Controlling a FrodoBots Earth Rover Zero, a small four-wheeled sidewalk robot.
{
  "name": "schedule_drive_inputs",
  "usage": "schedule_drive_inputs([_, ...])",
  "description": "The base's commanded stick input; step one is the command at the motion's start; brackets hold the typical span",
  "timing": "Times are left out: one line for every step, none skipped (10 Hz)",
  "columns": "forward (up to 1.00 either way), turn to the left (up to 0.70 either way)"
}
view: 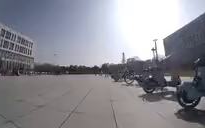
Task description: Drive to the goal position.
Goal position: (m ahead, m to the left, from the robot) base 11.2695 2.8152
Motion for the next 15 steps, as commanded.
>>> schedule_drive_inputs([0.5,0.21])
schedule_drive_inputs([0.5,0.06])
schedule_drive_inputs([0.5,0.01])
schedule_drive_inputs([0.5,0.0])
schedule_drive_inputs([0.5,0.0])
schedule_drive_inputs([0.5,0.0])
schedule_drive_inputs([0.5,0.0])
schedule_drive_inputs([0.5,0.0])
schedule_drive_inputs([0.5,0.0])
schedule_drive_inputs([0.5,0.0])
schedule_drive_inputs([0.5,0.0])
schedule_drive_inputs([0.5,0.0])
schedule_drive_inputs([0.5,0.0])
schedule_drive_inputs([0.5,0.0])
schedule_drive_inputs([0.5,0.0])
